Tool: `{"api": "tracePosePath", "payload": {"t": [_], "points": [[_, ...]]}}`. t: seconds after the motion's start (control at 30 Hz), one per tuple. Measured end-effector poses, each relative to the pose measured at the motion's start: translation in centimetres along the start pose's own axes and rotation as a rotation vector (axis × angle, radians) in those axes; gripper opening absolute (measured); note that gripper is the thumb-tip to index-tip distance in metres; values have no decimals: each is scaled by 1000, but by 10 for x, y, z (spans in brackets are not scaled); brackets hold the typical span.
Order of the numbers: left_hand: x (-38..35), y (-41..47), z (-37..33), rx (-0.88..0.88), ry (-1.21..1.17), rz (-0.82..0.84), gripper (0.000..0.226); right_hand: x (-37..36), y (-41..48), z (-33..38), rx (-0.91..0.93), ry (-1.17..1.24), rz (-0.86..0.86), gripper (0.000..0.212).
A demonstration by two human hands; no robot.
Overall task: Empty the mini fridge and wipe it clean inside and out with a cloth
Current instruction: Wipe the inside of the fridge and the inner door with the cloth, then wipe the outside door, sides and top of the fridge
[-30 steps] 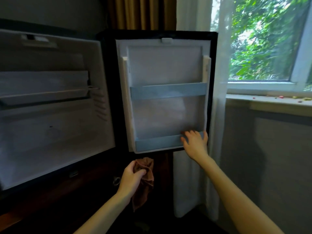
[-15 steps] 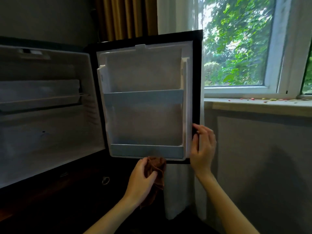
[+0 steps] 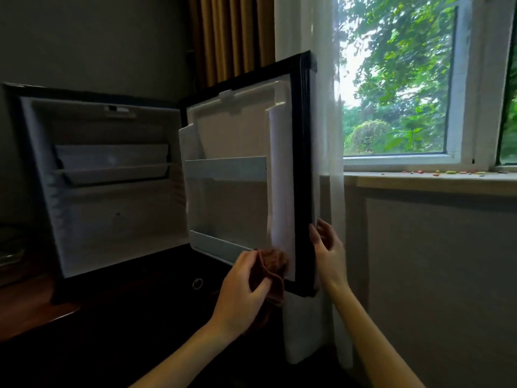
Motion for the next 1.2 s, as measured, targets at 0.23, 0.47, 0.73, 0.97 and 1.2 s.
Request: {"api": "tracePosePath", "payload": {"t": [0.23,0.47,0.73,0.97,1.2], "points": [[63,-57,-20,-7,8,-258,26,-65,-75,73,261,32,250,33],[181,-135,-8,65,107,-676,33,-178,-133,114,358,106,537,28],[268,-166,7,168,109,-932,35,-291,-177,150,363,166,780,34],[314,-145,5,152,37,-955,33,-353,-193,166,391,225,958,37],[343,-69,11,122,-72,-900,36,-401,-156,191,254,459,1015,46]]}}
Point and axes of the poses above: each hand's wrist, its own y-axis towards the middle knuckle, its own x-axis out of the back of the hand, z = x × y, the point moved 9 cm from there along y, towards the middle knuckle, and after that the axes turned 10 degrees about -y, right-handed, at the moved point
